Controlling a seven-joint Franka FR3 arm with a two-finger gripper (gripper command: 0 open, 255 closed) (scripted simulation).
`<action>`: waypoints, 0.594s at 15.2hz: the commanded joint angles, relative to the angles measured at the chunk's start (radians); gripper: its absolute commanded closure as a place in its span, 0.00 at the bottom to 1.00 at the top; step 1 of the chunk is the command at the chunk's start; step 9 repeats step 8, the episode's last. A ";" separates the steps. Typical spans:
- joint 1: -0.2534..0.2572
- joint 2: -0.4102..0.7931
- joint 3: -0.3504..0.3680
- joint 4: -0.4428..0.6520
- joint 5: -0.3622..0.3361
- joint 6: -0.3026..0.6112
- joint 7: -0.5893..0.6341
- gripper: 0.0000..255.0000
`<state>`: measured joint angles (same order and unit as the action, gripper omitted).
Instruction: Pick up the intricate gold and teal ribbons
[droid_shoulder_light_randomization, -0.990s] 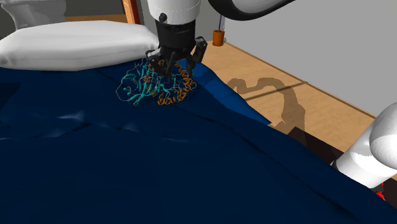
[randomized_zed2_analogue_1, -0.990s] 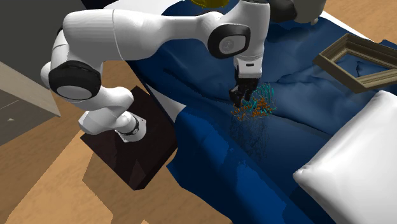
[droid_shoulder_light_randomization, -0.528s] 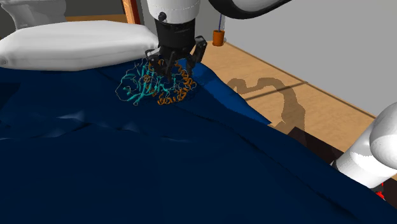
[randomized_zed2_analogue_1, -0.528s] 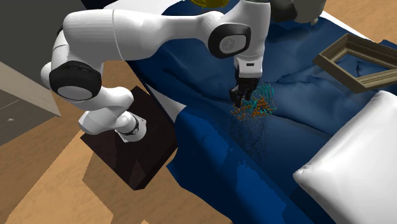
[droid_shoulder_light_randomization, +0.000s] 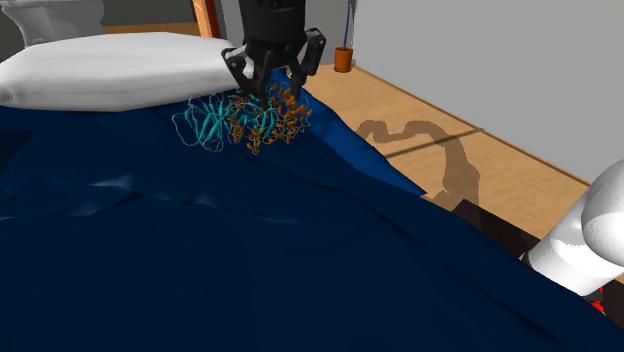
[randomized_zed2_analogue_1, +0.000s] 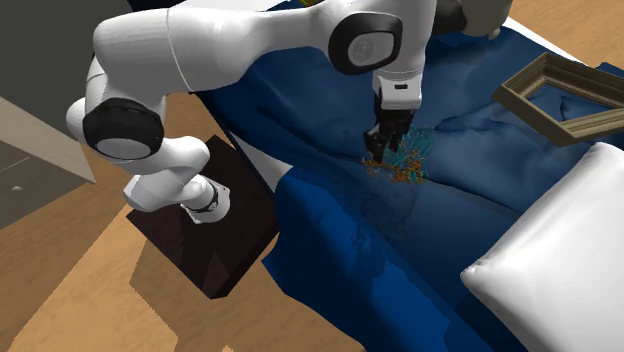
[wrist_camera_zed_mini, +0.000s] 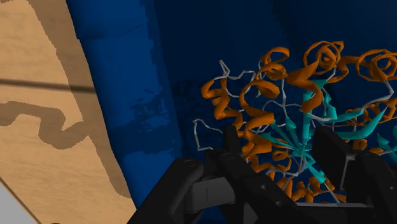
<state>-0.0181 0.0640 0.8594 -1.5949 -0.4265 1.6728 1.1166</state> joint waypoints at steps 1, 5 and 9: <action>0.003 0.003 0.002 0.035 -0.002 -0.031 -0.009 1.00; 0.016 0.025 0.008 0.108 -0.019 -0.091 -0.017 1.00; 0.021 0.032 0.009 0.130 -0.025 -0.109 -0.019 1.00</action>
